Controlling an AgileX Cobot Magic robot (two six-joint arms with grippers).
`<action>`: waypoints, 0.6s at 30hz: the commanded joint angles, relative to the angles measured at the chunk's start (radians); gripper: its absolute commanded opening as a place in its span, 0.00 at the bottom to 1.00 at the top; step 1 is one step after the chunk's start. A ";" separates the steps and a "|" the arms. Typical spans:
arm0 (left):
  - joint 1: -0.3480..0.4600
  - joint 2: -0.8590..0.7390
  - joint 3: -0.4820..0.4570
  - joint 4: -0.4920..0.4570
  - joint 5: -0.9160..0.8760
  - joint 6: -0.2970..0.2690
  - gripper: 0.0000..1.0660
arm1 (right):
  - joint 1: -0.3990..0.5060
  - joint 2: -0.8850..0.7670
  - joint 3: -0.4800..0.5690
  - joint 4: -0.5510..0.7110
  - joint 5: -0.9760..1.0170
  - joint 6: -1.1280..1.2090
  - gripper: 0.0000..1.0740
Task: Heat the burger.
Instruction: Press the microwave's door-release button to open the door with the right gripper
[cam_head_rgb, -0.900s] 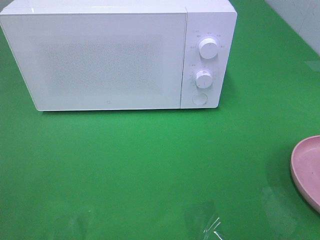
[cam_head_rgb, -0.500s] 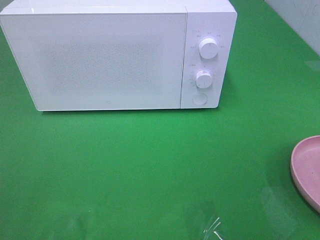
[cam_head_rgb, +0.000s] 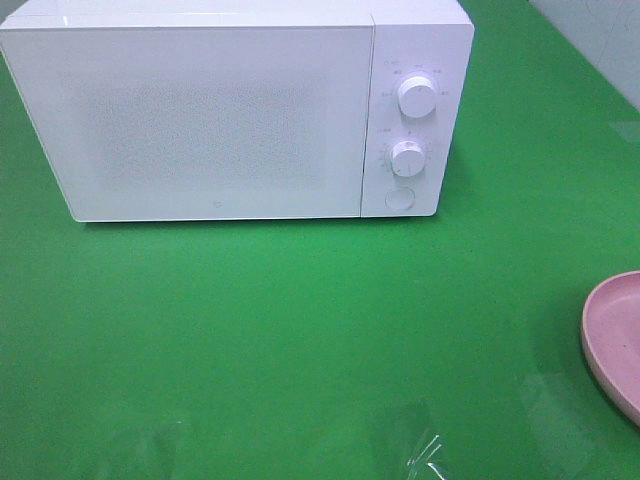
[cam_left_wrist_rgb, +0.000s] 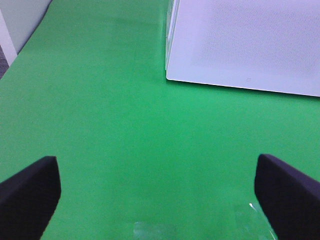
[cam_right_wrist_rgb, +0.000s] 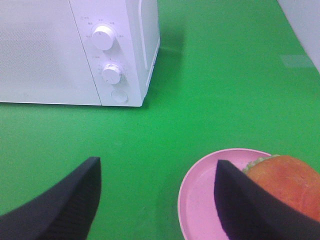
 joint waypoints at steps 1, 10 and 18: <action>-0.003 -0.015 0.002 -0.008 -0.008 0.002 0.92 | -0.002 0.074 -0.005 -0.004 -0.090 0.000 0.62; -0.003 -0.015 0.002 -0.008 -0.008 0.002 0.92 | -0.002 0.199 -0.001 -0.004 -0.212 -0.009 0.68; -0.003 -0.015 0.002 -0.008 -0.008 0.002 0.92 | -0.002 0.301 -0.001 -0.005 -0.342 -0.010 0.73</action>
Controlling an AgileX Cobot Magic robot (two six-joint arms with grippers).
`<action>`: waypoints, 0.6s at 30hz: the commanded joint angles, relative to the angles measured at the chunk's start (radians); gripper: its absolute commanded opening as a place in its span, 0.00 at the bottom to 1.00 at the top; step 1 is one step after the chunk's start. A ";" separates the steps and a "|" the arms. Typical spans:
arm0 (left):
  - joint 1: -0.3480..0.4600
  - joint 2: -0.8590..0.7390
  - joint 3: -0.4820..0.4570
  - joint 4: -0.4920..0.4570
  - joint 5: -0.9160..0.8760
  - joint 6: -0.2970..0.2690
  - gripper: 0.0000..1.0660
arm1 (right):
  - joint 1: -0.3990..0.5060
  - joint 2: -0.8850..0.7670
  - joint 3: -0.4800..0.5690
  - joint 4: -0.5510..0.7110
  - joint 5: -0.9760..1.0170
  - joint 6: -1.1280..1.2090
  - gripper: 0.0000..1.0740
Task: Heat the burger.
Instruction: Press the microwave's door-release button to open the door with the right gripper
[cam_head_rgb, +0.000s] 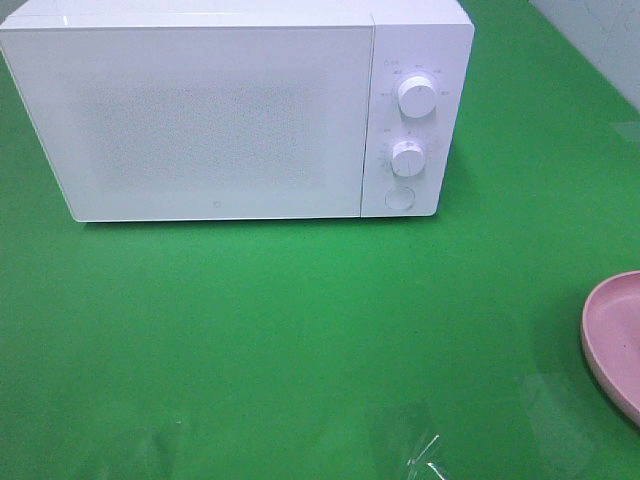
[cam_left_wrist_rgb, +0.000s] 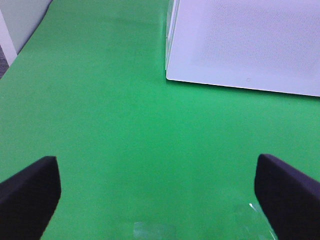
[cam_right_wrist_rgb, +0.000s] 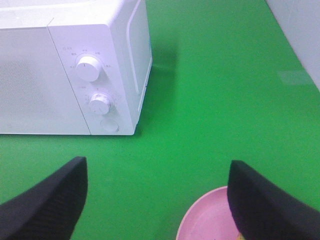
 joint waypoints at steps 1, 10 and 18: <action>-0.003 -0.015 0.002 -0.008 -0.008 0.002 0.92 | -0.002 0.059 -0.001 -0.005 -0.089 -0.013 0.73; -0.003 -0.015 0.002 -0.008 -0.008 0.002 0.92 | -0.002 0.231 -0.001 -0.004 -0.237 -0.013 0.71; -0.003 -0.015 0.002 -0.008 -0.008 0.002 0.92 | -0.002 0.336 0.054 -0.027 -0.379 -0.010 0.71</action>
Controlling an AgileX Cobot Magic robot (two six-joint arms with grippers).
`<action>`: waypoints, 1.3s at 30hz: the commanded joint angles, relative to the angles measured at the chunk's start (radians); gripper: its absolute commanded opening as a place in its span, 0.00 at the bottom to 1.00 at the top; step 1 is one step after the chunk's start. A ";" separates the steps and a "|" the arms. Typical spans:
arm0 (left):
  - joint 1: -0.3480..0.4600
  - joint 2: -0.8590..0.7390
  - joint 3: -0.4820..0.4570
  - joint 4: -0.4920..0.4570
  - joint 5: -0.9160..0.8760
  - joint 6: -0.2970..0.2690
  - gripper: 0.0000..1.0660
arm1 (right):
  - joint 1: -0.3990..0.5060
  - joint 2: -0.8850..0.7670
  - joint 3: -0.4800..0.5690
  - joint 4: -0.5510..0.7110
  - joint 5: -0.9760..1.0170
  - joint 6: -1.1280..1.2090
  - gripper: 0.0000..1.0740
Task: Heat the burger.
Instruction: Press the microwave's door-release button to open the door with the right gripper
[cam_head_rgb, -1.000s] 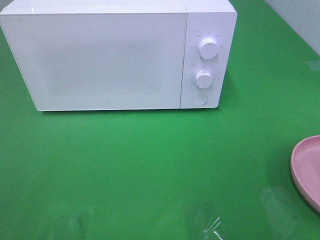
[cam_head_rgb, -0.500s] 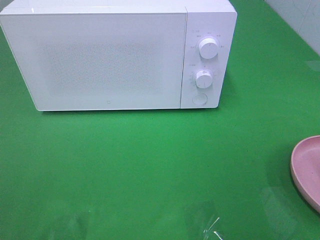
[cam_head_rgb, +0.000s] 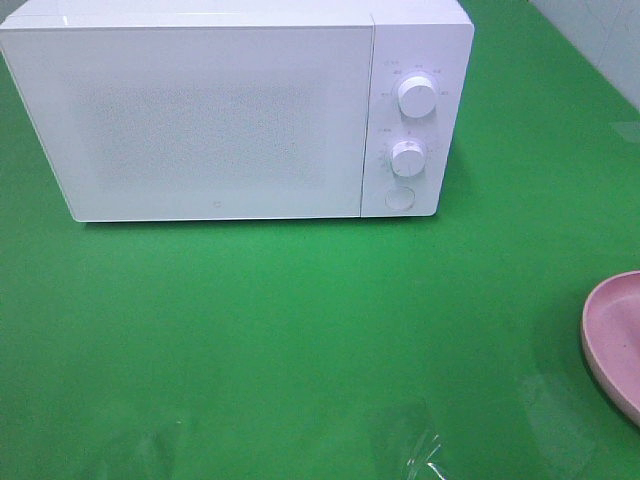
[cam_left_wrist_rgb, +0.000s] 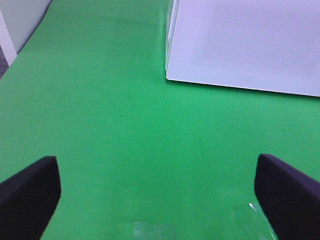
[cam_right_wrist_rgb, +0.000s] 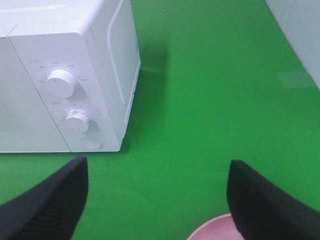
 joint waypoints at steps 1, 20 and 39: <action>-0.003 -0.015 0.002 -0.008 -0.008 0.002 0.92 | -0.002 0.045 0.075 -0.017 -0.162 -0.010 0.71; -0.002 -0.015 0.002 -0.008 -0.008 0.002 0.92 | -0.002 0.256 0.249 -0.012 -0.823 -0.041 0.71; -0.002 -0.015 0.002 -0.008 -0.008 0.002 0.92 | 0.364 0.637 0.249 0.458 -1.252 -0.461 0.71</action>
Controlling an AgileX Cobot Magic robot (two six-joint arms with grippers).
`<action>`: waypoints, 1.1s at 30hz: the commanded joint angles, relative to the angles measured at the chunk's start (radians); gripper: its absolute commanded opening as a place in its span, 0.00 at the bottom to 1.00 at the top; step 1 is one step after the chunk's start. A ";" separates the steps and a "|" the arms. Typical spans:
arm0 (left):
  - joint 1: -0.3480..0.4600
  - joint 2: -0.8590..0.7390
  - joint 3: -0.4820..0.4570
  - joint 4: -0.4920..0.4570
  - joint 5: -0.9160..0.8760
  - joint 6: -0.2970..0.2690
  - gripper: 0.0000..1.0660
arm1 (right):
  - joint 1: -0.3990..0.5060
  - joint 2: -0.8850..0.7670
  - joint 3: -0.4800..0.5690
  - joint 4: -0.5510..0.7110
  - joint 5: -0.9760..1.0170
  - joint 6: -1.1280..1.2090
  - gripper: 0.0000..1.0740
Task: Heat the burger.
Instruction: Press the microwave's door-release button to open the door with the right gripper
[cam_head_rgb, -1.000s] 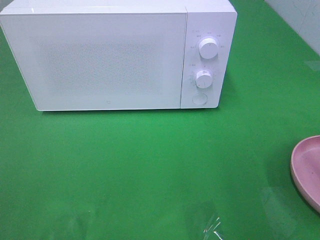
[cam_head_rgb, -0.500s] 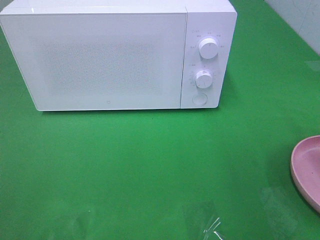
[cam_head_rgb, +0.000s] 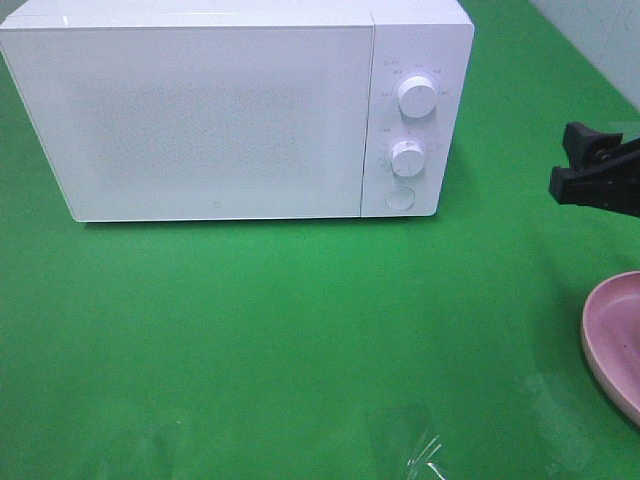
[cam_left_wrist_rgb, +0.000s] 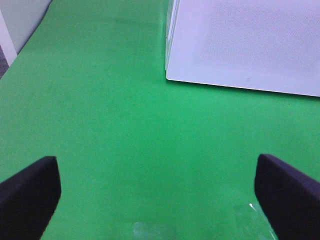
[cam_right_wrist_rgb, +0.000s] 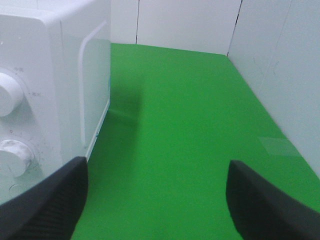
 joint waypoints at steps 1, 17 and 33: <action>-0.002 -0.015 0.002 -0.008 -0.008 0.002 0.92 | 0.065 0.030 0.001 0.088 -0.074 -0.060 0.71; -0.002 -0.015 0.002 -0.008 -0.008 0.002 0.92 | 0.462 0.166 -0.001 0.407 -0.276 -0.073 0.71; -0.002 -0.014 0.002 -0.007 -0.008 0.002 0.92 | 0.576 0.218 -0.002 0.480 -0.286 0.081 0.71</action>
